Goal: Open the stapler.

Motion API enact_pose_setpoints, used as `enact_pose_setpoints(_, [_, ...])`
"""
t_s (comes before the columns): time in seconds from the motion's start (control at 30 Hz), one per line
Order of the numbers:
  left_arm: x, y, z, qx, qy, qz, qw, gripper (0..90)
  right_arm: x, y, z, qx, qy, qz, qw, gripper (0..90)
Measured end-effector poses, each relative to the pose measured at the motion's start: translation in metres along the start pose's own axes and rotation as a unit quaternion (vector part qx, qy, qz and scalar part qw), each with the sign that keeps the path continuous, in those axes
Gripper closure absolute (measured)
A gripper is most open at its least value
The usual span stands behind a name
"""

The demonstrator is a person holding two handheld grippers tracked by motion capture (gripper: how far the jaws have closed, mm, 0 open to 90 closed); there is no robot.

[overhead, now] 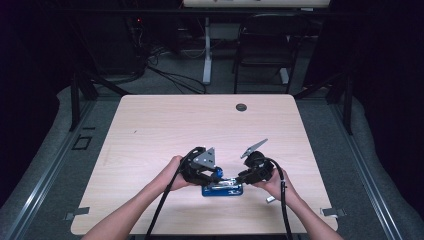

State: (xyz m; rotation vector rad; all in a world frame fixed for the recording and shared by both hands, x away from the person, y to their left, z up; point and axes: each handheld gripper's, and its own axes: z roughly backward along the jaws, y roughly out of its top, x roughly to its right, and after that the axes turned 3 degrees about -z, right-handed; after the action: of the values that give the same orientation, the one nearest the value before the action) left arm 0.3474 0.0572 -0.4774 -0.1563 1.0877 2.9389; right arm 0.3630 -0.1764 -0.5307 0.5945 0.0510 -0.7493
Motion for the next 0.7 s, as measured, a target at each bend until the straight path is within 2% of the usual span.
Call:
enact_pose_setpoints(0.17, [-0.001, -0.006, 0.006, 0.004, 0.001, 0.010, 0.9999, 66.1, 0.000, 0.000, 0.000, -0.002, -0.002, -0.001, 1.0000, 71.9])
enact_pose_setpoints(0.53, [0.001, -0.011, 0.012, 0.000, 0.003, 0.012, 0.9999, 66.0, 0.000, 0.000, 0.001, -0.002, -0.001, -0.001, 1.0000, 71.9])
enact_pose_setpoints(0.7, [0.000, -0.015, 0.016, 0.002, 0.002, 0.022, 0.9998, 66.0, 0.000, 0.000, 0.000, -0.001, -0.002, -0.002, 1.0000, 72.1])
